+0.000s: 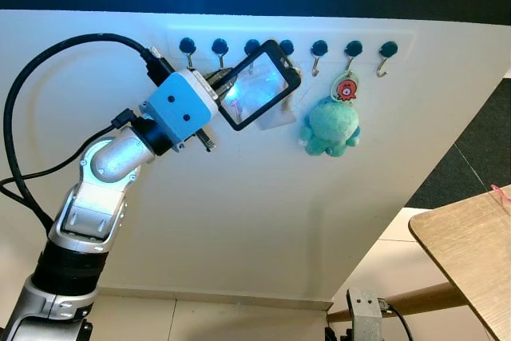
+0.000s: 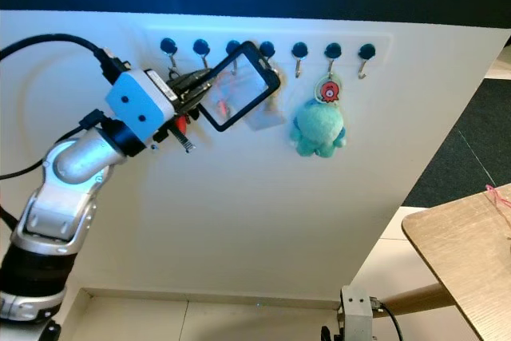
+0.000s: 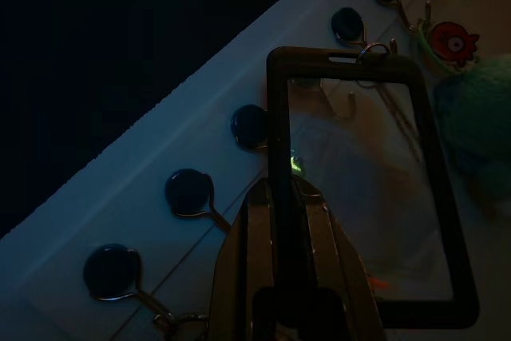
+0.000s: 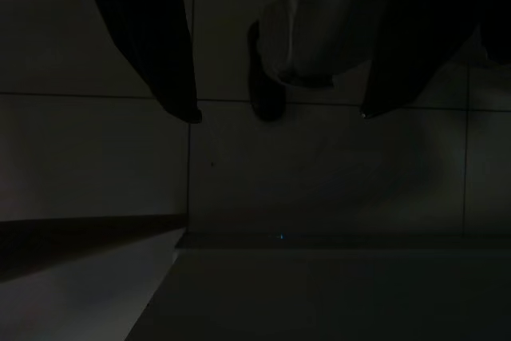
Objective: Hang keys on a hook
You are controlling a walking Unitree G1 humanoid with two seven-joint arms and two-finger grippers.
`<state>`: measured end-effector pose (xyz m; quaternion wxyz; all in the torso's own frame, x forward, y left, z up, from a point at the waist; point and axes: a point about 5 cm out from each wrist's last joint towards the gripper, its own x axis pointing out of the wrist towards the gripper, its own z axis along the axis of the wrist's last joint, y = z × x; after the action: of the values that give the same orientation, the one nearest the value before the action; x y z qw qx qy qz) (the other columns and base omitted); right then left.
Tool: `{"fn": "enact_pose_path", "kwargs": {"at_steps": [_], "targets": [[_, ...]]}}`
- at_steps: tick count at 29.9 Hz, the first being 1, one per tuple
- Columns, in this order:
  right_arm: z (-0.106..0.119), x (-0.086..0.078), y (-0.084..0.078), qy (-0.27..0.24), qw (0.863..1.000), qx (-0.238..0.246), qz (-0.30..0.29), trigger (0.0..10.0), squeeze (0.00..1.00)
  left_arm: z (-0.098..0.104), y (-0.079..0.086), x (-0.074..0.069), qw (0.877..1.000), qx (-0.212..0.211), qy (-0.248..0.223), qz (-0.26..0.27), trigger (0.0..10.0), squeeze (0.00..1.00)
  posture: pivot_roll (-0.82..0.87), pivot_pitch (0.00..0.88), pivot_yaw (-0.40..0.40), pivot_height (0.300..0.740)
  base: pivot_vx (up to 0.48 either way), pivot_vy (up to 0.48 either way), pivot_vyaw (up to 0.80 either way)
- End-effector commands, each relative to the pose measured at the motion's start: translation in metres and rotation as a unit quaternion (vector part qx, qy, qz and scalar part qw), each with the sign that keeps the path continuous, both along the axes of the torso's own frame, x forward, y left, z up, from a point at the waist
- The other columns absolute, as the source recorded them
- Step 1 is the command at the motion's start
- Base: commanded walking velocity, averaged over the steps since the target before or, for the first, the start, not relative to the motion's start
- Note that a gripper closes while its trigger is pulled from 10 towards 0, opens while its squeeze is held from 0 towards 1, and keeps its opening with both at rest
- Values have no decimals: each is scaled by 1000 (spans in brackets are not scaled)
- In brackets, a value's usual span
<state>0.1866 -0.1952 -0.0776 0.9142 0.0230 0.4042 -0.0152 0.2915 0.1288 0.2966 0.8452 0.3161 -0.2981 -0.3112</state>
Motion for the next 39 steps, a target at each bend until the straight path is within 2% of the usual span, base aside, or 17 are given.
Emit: {"fn": "enact_pose_path", "kwargs": {"at_steps": [1,4,14,28,39], "targets": [[-2,-4,1,5,1000,6,-8,10000,0,0,-7,-2,1000,-1,0,-13,10000,0,36,76,8,740,0,0,0],[-2,-4,1,4,1000,7,-9,10000,0,2,-10,2,1000,-13,-8,3,10000,0,35,76,9,740,0,0,0],[-3,-5,1,4,1000,8,-12,10000,0,4,-5,13,999,-11,-9,47,10000,0,32,76,15,740,0,0,0],[-3,-6,1,6,1000,9,-12,10000,0,-11,6,17,995,48,17,83,10000,0,34,79,13,740,0,0,0],[-3,-5,1,4,1000,8,-11,10000,0,-18,16,18,991,77,34,103,10000,0,35,79,13,740,0,0,0]]}}
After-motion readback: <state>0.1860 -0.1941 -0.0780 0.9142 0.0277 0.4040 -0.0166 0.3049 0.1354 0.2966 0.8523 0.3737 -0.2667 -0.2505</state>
